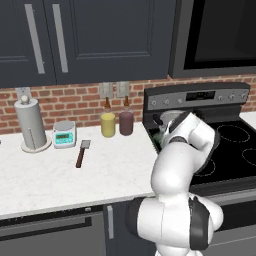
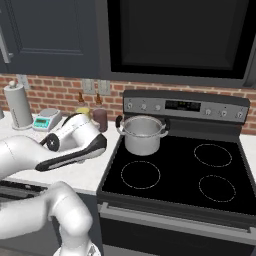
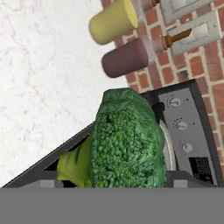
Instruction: Put the eggplant and broccoli in the pot. Retrieve the spatula and lightly stir the vegetables in the pot.
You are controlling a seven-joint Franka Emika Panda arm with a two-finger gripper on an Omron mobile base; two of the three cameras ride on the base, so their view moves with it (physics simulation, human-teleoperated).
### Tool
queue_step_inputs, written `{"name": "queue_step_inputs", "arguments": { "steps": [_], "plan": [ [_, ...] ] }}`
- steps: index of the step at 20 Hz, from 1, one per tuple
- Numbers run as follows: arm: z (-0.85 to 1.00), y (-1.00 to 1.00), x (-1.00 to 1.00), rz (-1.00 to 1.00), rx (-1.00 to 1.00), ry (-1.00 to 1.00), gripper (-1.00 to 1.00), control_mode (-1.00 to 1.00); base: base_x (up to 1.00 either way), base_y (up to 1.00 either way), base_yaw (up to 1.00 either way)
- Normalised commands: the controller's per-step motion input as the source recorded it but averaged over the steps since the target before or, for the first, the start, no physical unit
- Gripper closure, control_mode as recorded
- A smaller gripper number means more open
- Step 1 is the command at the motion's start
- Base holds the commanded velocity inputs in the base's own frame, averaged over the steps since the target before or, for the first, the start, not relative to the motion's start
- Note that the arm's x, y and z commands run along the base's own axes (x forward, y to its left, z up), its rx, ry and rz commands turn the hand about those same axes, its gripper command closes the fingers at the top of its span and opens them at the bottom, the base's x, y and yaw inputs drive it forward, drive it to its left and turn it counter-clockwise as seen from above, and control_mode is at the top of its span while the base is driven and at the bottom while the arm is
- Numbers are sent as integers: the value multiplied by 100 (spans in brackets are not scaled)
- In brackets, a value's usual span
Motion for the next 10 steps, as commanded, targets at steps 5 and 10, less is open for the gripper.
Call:
{"name": "queue_step_inputs", "arguments": {
  "steps": [5,10],
  "plan": [
    [99,-35,22,-21,17,0,100,-100,0,0,0],
    [82,-38,57,-21,15,7,100,-100,0,0,0]
  ]
}}
